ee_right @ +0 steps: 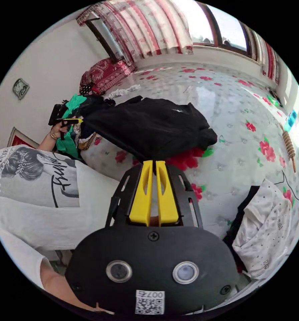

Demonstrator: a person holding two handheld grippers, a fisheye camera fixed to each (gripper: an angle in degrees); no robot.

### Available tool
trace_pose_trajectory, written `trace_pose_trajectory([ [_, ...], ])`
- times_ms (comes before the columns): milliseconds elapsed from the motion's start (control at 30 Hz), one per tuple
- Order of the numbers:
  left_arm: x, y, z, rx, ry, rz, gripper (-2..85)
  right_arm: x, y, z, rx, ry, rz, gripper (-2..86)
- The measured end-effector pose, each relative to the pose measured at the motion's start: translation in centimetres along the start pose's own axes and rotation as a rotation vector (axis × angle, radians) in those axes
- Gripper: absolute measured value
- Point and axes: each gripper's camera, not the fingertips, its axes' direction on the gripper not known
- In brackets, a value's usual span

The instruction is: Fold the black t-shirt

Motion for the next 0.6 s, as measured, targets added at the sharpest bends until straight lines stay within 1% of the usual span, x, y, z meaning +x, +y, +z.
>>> trace_pose_trajectory([
  [33,-0.5,1.3,4.0,-0.090,-0.029,-0.024,-1.0,0.8,1.3,4.1,-0.076,-0.012,0.060,-0.2],
  [67,-0.6,1.8,5.8,-0.139,-0.041,-0.035,-1.0,1.3,2.6,7.6,-0.149,-0.018,0.114,-0.1],
  [133,-0.7,3.8,11.0,-0.306,-0.084,-0.061,-1.0,1.5,4.3,11.6,-0.248,-0.021,0.158,-0.1],
  [167,-0.6,4.1,11.7,-0.333,-0.088,-0.067,-1.0,1.3,5.2,13.2,-0.298,0.002,0.161,-0.1],
  [233,0.2,4.9,12.0,-0.307,-0.065,-0.048,-1.0,0.7,6.0,14.3,-0.339,0.031,0.146,-0.1],
  [300,0.5,5.0,12.0,-0.330,-0.064,-0.041,-1.0,0.4,6.5,14.4,-0.334,0.037,0.138,0.0],
  [467,1.8,5.4,12.2,-0.355,-0.067,0.029,-1.0,1.1,7.3,14.4,-0.311,-0.042,0.198,1.1],
  [600,2.8,5.4,12.3,-0.356,-0.063,0.038,-1.0,1.8,7.3,12.9,-0.261,-0.008,0.220,2.9],
])
